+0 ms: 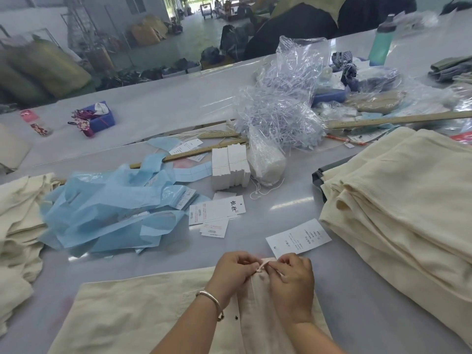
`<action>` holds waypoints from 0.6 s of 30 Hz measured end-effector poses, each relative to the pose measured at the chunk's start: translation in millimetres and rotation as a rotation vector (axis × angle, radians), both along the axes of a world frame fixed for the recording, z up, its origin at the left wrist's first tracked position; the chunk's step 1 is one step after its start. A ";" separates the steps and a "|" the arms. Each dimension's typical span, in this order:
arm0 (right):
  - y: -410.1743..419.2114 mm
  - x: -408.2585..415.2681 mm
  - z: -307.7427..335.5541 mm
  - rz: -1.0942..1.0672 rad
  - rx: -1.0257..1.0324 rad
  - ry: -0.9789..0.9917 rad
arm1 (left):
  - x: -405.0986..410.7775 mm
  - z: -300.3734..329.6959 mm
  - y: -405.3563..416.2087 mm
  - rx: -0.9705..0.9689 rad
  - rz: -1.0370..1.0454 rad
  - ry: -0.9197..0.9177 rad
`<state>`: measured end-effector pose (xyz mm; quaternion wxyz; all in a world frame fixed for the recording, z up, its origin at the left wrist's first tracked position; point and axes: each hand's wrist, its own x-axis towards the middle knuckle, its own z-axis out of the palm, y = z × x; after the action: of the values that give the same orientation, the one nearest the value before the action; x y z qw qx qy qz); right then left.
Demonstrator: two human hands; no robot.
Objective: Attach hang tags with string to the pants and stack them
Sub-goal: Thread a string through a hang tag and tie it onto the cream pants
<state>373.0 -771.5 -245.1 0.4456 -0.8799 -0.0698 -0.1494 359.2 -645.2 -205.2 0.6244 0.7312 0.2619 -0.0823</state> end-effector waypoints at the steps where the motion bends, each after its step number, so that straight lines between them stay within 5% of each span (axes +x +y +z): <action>1: 0.2 0.1 -0.8 0.006 0.000 0.007 | -0.3 0.1 1.6 0.004 -0.004 0.003; 13: -2.4 6.0 -7.1 0.039 -0.036 -0.055 | 8.0 2.0 -0.5 -0.083 0.043 0.143; 18: -10.8 11.4 -4.9 0.209 0.230 0.170 | 11.6 -1.3 -8.6 -0.056 0.134 0.089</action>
<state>384.4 -782.3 -250.1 0.5609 -0.8204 -0.1055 -0.0340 370.8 -653.8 -206.5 0.6366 0.6899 0.3353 -0.0802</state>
